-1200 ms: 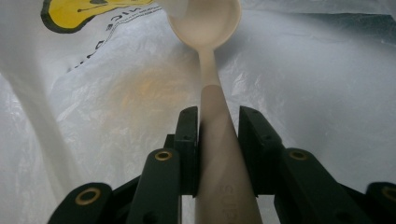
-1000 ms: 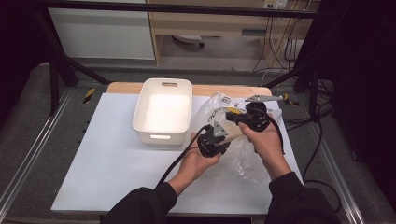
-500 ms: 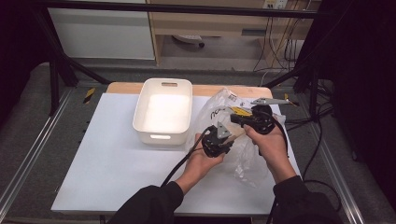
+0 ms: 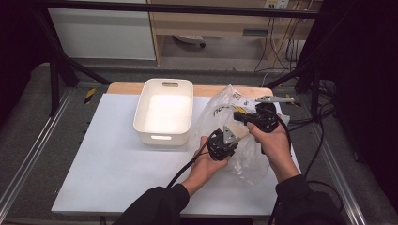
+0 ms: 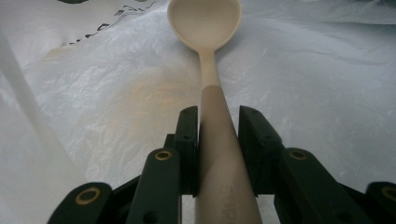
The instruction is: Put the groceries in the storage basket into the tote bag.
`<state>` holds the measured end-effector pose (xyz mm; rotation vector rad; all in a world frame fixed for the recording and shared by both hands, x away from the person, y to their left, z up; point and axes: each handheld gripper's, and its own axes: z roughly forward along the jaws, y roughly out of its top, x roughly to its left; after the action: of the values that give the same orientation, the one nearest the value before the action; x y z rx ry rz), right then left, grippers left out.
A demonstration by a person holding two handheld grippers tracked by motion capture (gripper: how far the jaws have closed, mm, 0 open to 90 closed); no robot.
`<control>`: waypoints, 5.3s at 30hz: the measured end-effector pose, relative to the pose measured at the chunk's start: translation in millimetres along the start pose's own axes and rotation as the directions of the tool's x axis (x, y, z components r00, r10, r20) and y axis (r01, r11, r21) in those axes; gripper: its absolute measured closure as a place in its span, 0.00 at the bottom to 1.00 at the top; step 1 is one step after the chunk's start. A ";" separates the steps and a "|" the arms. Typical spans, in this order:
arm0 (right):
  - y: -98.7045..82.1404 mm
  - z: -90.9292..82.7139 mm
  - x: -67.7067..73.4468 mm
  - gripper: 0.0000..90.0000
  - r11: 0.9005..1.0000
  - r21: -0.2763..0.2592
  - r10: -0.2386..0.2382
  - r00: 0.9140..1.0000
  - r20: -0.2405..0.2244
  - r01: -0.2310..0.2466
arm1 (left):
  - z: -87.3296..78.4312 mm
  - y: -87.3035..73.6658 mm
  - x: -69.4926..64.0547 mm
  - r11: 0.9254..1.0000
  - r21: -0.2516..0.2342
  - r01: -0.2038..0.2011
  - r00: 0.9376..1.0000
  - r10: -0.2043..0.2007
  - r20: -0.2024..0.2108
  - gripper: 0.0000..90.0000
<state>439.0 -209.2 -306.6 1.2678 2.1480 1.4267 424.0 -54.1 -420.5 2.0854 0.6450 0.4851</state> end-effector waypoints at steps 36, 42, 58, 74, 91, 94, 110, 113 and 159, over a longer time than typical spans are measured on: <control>9.0 -1.0 7.4 1.00 1.000 -0.009 -0.021 1.000 -0.017 0.021 | 24.8 4.7 3.5 0.999 -0.035 0.016 0.999 -0.017 -0.028 0.77; 6.7 1.0 7.5 1.00 1.000 0.001 -0.021 1.000 -0.018 0.021 | 30.3 -1.6 8.7 1.000 -0.024 0.018 1.000 -0.018 -0.020 0.77; 1.4 6.5 5.4 1.00 1.000 0.017 -0.015 1.000 -0.019 0.015 | 42.6 -18.0 8.7 0.998 0.070 0.006 1.000 -0.005 -0.016 0.77; 2.5 8.9 5.3 1.00 1.000 0.019 -0.010 1.000 -0.018 0.010 | 43.1 -18.1 11.3 0.996 0.091 0.017 1.000 -0.017 -0.006 0.76; 2.0 13.0 4.0 1.00 1.000 0.027 -0.005 1.000 -0.014 0.006 | 20.9 -26.1 13.3 0.996 0.076 0.041 0.999 -0.042 0.014 0.39; 1.4 14.4 4.5 1.00 0.999 0.031 -0.007 1.000 -0.014 0.007 | 10.8 -26.0 14.1 0.998 0.049 0.034 0.999 -0.036 0.024 0.35; -0.5 15.5 3.4 1.00 0.999 0.032 0.001 1.000 -0.009 -0.001 | -31.5 -28.4 11.2 0.998 -0.010 0.056 0.996 -0.055 0.067 0.21; -2.3 17.9 3.9 1.00 0.999 0.039 0.002 1.000 -0.010 -0.002 | -38.2 -29.9 12.8 0.997 -0.012 0.072 0.995 -0.071 0.070 0.18; -61.3 33.7 2.3 1.00 0.996 0.092 0.021 0.999 -0.030 -0.019 | -164.3 -31.2 68.6 0.950 -0.200 0.240 0.969 -0.246 -0.007 0.15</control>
<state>427.2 -194.9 -374.1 1.3106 2.2505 1.3788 378.9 106.4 -350.7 1.7859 0.8264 0.4234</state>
